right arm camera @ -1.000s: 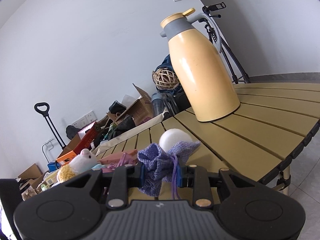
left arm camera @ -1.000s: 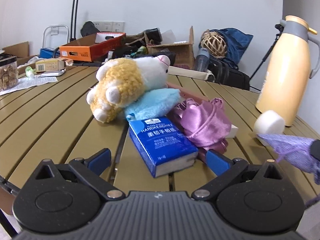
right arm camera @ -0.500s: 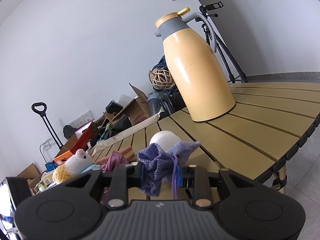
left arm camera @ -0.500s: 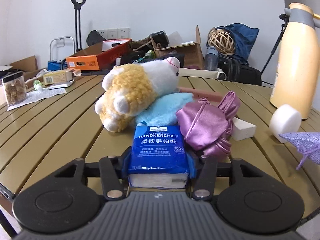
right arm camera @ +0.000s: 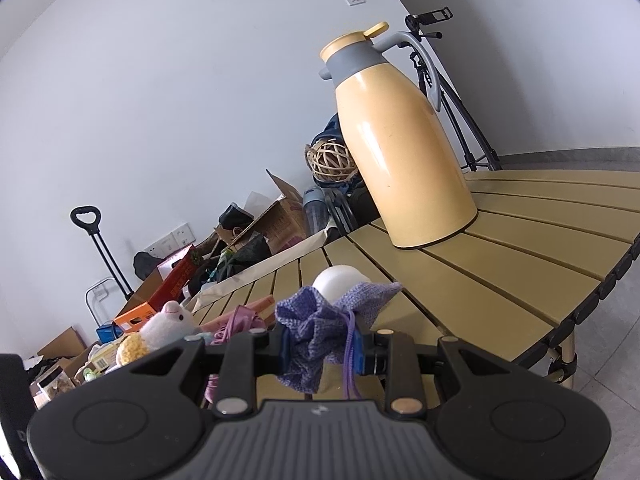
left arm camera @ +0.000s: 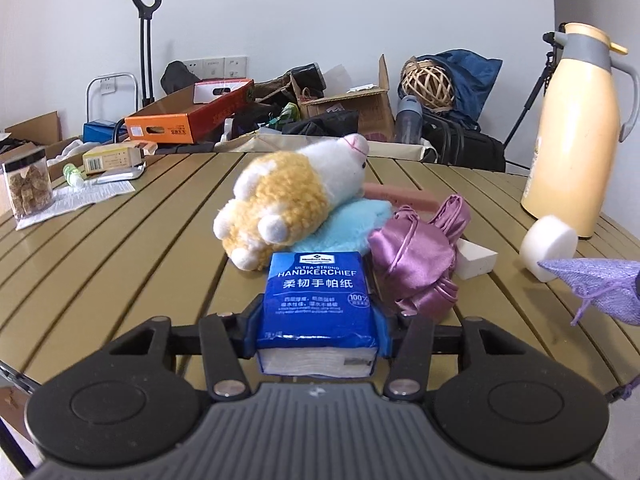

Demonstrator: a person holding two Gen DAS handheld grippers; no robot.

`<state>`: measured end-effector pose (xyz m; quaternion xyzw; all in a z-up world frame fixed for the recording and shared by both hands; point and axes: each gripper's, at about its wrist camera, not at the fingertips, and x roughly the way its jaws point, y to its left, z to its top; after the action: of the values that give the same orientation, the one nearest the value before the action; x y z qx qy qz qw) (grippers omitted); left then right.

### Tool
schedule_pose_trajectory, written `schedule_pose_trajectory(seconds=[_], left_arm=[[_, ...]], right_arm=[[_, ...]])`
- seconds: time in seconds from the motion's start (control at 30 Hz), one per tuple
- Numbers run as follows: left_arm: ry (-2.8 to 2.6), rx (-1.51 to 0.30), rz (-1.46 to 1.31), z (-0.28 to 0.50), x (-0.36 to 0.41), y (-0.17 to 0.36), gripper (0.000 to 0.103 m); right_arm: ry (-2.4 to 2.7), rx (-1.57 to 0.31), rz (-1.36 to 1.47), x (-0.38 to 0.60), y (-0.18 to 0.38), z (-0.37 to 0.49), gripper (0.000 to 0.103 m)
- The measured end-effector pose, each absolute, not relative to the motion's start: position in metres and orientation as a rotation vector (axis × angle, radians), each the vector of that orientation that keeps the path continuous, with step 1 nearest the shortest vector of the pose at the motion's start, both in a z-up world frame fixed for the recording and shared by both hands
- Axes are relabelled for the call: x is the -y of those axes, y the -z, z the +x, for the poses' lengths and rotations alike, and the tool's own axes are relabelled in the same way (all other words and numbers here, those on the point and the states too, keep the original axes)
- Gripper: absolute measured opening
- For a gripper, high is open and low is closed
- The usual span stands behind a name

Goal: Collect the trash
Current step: 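Carry the tissue box and purple pouch in both grippers down toward the black bin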

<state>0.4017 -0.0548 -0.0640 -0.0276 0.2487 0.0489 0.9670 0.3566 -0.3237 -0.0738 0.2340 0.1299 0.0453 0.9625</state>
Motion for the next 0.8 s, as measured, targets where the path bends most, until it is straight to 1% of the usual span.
schedule_pose_trajectory(seconds=[0.4,0.53,0.8], left_arm=[[0.009,-0.486,-0.161,0.352,0.025,0.040,0.052],[0.029,-0.454,-0.140,0.323,0.028,0.031,0.052],[0.076,-0.464,-0.056,0.264,0.034,0.034,0.052]], right_arm=[[-0.153,-0.241,0.420,0.314,0.058,0.327,0.027],[-0.165,-0.243,0.411,0.305,0.052,0.313,0.027],[-0.213,-0.266,0.373,0.287,0.048,0.267,0.027]])
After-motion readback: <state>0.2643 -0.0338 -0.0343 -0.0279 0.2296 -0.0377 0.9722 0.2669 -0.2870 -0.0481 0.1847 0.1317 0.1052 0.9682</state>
